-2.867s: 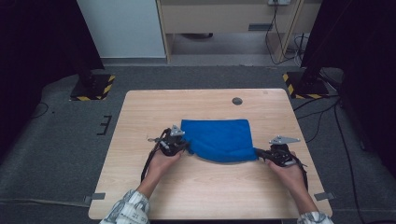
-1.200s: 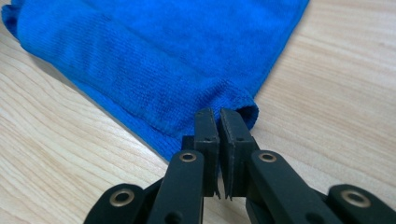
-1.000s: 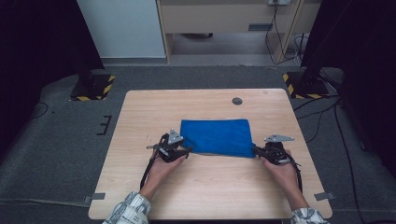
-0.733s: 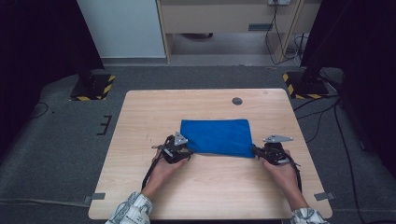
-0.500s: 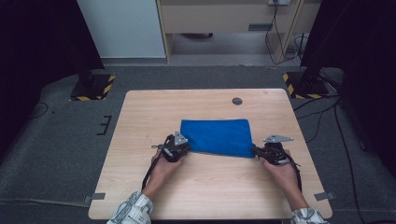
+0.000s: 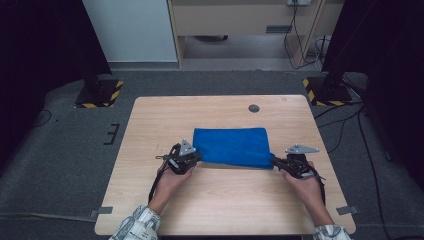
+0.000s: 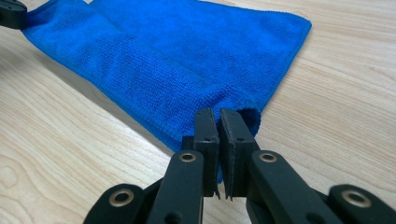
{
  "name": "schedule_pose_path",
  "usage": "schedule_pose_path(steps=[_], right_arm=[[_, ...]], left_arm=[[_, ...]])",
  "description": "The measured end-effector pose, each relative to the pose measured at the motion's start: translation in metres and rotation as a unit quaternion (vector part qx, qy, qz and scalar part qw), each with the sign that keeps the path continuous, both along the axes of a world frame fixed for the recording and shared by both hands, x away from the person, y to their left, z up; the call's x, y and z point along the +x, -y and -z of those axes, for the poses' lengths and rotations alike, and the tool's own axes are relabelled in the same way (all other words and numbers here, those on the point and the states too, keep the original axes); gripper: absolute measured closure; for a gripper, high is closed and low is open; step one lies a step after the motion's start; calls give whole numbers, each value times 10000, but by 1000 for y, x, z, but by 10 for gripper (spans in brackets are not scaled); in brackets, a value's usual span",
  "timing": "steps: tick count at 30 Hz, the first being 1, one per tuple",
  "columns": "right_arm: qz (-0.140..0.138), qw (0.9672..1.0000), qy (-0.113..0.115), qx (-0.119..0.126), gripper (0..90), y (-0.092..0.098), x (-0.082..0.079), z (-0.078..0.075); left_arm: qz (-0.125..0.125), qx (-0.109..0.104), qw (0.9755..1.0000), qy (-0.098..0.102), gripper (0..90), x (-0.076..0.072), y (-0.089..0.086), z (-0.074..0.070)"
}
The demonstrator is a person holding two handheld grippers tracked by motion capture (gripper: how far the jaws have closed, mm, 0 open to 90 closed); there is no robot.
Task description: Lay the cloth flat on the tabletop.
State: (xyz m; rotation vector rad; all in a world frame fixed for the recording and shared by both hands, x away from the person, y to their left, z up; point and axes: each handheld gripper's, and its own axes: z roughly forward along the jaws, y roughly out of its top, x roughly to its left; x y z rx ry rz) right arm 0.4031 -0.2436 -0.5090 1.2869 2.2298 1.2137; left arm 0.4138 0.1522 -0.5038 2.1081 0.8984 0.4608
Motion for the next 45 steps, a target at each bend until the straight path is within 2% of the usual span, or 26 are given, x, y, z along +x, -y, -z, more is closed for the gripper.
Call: schedule_pose_path(steps=[3, 7, 11, 15, 20, 22, 27, 31, 38, 42, 45], right_arm=[[-48, 10000, -4, 0, 859, 1, -3, -2], [-104, 9999, -52, -22, 857, 2, -8, -1], [-214, 9997, -108, -68, 856, 0, -20, 0], [-376, 9990, -149, -191, 856, -1, -34, 1], [-473, 9983, -263, -213, 854, -4, -44, 2], [-507, 9980, -300, -206, 853, -5, -47, 3], [-597, 9967, -423, -347, 848, -9, -54, 6], [-696, 9960, -403, -397, 848, -10, -65, 3], [-828, 9949, -359, -460, 842, -9, -84, -1], [-876, 9941, -371, -512, 839, -8, -90, -1], [-910, 9935, -363, -571, 838, -10, -92, -1]], left_arm=[[23, -69, 10000, -53, 865, -5, 0, -1], [159, -59, 9998, -123, 865, -18, 1, -1], [254, -103, 9996, -105, 865, -31, 1, -6], [314, 61, 9993, -181, 863, -39, -1, -1], [287, 48, 9992, -263, 863, -46, -8, 0], [304, 112, 9990, -319, 860, -50, -11, 1], [352, 82, 9984, -438, 861, -57, -13, 3], [433, 152, 9975, -529, 861, -67, -12, 5], [549, 147, 9966, -601, 862, -85, -15, 3], [595, 96, 9962, -635, 861, -93, -18, 0], [646, 158, 9953, -708, 861, -100, -19, 0]])
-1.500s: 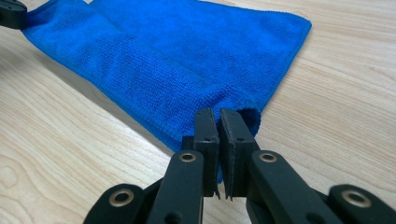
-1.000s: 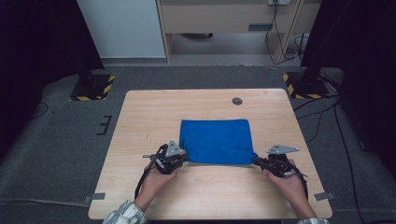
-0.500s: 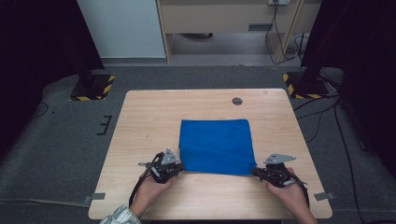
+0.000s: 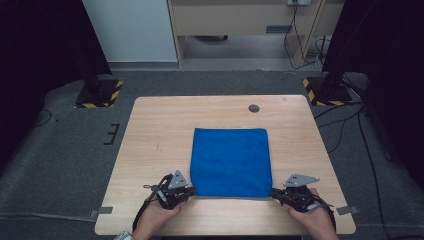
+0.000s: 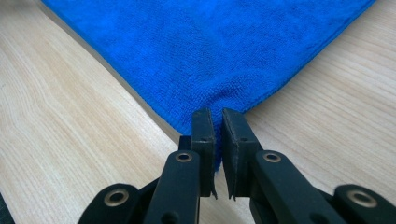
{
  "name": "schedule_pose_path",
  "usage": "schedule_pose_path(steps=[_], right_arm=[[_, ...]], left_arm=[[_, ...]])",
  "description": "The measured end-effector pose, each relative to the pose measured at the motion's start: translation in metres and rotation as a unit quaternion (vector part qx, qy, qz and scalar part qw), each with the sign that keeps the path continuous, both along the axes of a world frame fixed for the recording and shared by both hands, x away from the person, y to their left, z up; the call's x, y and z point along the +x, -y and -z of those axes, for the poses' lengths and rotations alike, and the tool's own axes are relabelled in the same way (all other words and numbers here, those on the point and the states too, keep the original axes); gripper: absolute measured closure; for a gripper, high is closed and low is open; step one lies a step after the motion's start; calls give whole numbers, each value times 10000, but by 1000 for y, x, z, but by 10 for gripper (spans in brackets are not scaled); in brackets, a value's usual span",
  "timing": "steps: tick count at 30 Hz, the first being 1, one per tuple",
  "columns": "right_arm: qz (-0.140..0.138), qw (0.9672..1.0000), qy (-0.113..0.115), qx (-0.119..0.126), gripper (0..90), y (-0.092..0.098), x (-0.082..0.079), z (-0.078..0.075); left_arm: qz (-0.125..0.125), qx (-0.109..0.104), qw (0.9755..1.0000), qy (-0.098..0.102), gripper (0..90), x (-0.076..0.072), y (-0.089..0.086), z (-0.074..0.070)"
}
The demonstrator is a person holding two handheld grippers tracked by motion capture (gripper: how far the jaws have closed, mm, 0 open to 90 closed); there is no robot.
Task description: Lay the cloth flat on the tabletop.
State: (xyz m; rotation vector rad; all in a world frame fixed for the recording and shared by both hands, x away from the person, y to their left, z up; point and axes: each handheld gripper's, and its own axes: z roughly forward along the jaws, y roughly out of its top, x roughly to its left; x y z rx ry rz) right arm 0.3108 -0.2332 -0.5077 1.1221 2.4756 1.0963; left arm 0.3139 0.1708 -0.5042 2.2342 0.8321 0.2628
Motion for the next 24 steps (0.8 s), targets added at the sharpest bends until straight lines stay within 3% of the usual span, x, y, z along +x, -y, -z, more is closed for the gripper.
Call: schedule_pose_path(steps=[8, 11, 12, 13, 15, 18, 24], right_arm=[[-14, 9999, -2, -112, 806, -2, -5, -2], [136, 9998, 120, -66, 647, -2, -4, -3], [136, 9998, 120, -66, 647, -2, -4, -3], [182, 9997, 135, -49, 556, -1, -4, -3], [262, 9995, 182, -66, 474, -1, -3, -3], [381, 9987, 309, -112, 390, -2, 0, -2], [581, 9972, 443, -141, 307, -2, 6, 0]], left_arm=[[-59, -60, 9999, -93, 841, -11, -7, -2], [-426, -61, 9991, 20, 649, -7, -12, -2], [-426, -61, 9991, 20, 595, -7, -12, -2], [-483, -80, 9988, 60, 595, -6, -13, -3], [-562, -144, 9982, 138, 488, -5, -14, -6], [-662, -266, 9970, 310, 407, -3, -17, -10], [-842, -338, 9952, 364, 314, 3, -21, -11]])
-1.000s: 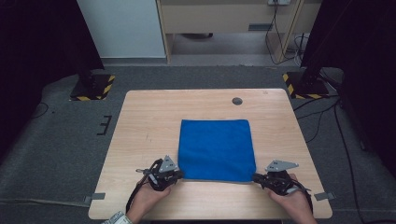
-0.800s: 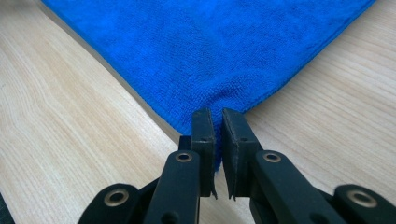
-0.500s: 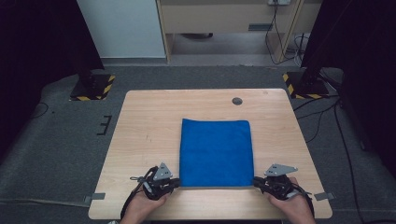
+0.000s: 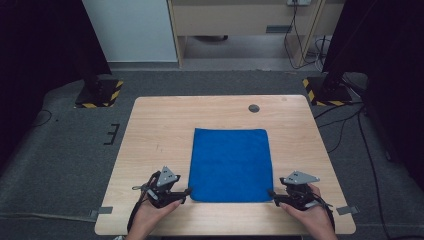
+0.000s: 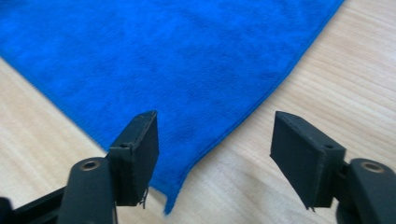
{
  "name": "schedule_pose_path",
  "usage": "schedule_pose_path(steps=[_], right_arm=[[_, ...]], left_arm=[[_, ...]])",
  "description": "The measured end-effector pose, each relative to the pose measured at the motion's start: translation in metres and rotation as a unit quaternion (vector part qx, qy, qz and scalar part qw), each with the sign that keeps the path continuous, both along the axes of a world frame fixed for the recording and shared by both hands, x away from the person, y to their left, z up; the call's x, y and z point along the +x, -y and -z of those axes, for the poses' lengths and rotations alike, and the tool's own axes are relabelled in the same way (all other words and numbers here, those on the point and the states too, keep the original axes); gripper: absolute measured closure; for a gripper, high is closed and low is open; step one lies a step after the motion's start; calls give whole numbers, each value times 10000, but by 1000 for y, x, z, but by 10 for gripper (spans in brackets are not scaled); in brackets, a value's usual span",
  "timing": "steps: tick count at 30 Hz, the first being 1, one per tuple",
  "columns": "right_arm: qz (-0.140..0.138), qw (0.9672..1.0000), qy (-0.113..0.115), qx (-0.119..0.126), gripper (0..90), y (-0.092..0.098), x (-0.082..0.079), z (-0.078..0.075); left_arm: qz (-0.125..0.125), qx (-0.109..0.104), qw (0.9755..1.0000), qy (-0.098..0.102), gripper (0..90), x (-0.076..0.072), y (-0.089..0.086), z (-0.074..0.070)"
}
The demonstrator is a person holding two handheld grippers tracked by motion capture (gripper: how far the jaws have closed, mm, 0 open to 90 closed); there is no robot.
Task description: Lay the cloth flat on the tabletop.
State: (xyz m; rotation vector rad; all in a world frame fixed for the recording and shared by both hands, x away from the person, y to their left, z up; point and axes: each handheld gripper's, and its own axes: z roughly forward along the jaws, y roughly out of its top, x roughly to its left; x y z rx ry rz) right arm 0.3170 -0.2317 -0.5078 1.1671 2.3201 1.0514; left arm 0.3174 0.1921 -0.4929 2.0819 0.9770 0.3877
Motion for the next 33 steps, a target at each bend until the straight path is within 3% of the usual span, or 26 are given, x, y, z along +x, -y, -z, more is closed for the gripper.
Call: schedule_pose_path(steps=[10, 20, 27, 33], right_arm=[[239, 9997, 109, 22, 199, 3, 8, 2], [194, 9996, 203, 36, 156, -3, 11, 2], [165, 9994, 260, 181, 134, -17, 19, -3], [-134, 9993, 217, 280, 104, -44, 25, -5]], left_arm=[[-230, 67, 9997, 41, 187, 8, -3, 1], [-279, -33, 9996, 77, 151, 19, -15, 3], [-424, -87, 9990, 79, 134, 27, -30, 5], [-400, -131, 9991, 10, 99, 35, -47, 9]])
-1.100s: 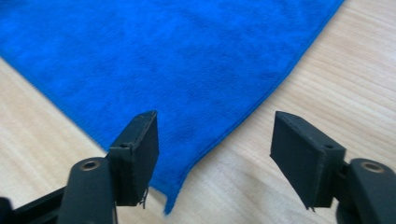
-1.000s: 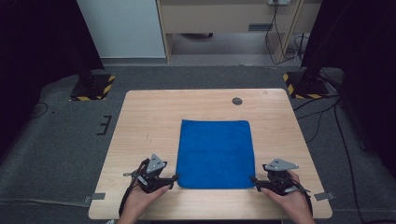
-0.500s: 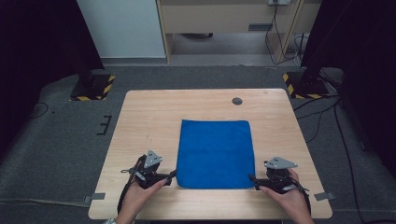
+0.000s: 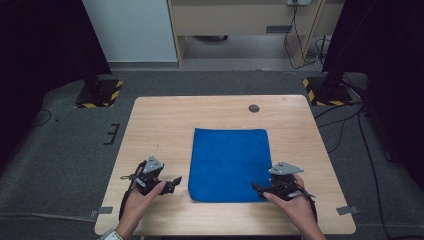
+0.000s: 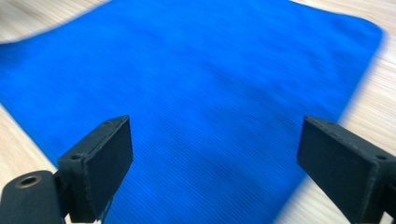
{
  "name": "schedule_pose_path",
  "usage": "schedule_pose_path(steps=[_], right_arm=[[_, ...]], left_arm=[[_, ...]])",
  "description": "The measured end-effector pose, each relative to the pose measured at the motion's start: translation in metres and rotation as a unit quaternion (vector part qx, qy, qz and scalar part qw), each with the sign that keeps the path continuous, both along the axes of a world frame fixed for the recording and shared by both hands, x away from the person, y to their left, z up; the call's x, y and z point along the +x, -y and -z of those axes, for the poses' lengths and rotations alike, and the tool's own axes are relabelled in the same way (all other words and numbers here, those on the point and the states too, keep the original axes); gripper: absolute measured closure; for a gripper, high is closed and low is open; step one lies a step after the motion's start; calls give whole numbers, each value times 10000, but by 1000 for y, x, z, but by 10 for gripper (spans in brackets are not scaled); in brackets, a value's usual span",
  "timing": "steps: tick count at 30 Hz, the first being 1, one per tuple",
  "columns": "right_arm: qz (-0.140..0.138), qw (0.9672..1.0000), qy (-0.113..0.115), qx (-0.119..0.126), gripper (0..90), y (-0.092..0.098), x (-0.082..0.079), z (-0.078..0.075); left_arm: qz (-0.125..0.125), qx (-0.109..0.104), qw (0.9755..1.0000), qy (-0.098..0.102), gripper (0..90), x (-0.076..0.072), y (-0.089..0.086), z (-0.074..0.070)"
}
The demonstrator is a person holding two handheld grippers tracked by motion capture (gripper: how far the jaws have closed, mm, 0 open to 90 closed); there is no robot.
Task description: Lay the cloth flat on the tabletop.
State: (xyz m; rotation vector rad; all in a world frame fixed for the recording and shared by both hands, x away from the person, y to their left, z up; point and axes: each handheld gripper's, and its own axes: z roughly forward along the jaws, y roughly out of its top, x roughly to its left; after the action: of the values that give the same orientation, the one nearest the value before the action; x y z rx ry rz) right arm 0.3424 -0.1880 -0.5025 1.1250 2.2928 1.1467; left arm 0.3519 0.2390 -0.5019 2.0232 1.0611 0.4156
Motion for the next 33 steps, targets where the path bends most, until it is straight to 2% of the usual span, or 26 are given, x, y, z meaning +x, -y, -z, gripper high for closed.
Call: schedule_pose_path(steps=[3, 6, 11, 16, 21, 24, 33], right_arm=[[-267, 9996, 91, -72, 99, -22, 5, -3], [-445, 9989, 91, -83, 103, -45, 9, -5], [-725, 9973, 29, -103, 126, -83, 13, -5], [-1019, 9945, 9, -251, 155, -116, 14, -6], [-1256, 9916, 27, -303, 226, -142, 13, -9], [-1412, 9895, 17, -312, 275, -155, 12, -10], [-1755, 9839, -2, -347, 332, -181, 3, -8]], left_arm=[[-94, -99, 9999, 38, 92, 2, -11, 0], [-196, -129, 9997, 25, 91, 2, -13, 0], [-177, -19, 9998, 19, 91, 1, -12, 0], [-357, 4, 9994, 8, 91, 2, -16, 1], [-432, 30, 9991, -20, 92, 3, -17, 2], [-415, 7, 9991, 38, 93, 3, -17, 1], [-589, 105, 9982, 97, 93, 3, -20, 1]])
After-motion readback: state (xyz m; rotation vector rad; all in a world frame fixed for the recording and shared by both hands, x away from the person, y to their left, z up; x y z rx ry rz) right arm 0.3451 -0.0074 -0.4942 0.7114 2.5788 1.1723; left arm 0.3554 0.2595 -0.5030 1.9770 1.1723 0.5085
